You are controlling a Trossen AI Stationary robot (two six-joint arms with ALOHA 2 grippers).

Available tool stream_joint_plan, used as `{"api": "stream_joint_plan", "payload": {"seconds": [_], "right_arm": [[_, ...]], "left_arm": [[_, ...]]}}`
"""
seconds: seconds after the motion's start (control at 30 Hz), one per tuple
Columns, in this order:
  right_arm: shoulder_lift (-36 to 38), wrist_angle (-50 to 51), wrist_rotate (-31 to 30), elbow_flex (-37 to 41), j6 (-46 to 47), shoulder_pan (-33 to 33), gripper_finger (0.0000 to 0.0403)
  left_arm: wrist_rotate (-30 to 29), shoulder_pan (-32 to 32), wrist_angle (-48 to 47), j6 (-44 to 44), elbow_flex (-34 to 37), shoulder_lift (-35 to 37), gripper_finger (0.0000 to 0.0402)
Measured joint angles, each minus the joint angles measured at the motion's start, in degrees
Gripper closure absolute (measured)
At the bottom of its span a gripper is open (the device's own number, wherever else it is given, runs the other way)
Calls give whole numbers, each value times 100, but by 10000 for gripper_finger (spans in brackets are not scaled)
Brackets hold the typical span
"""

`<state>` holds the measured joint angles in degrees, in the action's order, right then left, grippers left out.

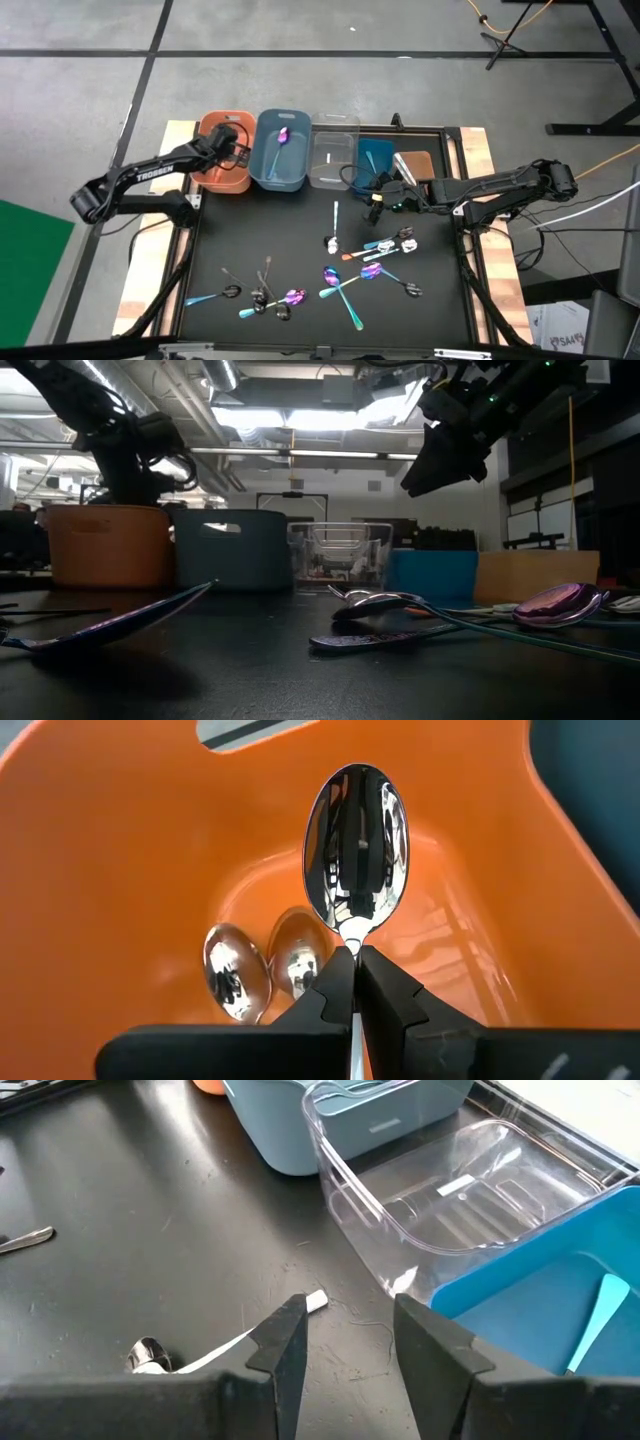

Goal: Sort silverware by color (type)
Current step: Put the orange spoon into the left orange bin, then put the purple spoon into the left blue bin

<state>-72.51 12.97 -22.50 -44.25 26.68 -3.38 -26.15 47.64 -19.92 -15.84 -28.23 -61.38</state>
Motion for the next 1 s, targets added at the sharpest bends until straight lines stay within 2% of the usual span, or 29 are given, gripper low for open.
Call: {"api": "stream_joint_plan", "payload": {"seconds": [0.43, 1.0], "right_arm": [[0, 0, 2, 0, 0, 2, 262], [0, 0, 2, 0, 0, 0, 262]], "left_arm": [[-2, 0, 2, 0, 0, -14, 378], [-7, 0, 4, 0, 0, -14, 374]]}}
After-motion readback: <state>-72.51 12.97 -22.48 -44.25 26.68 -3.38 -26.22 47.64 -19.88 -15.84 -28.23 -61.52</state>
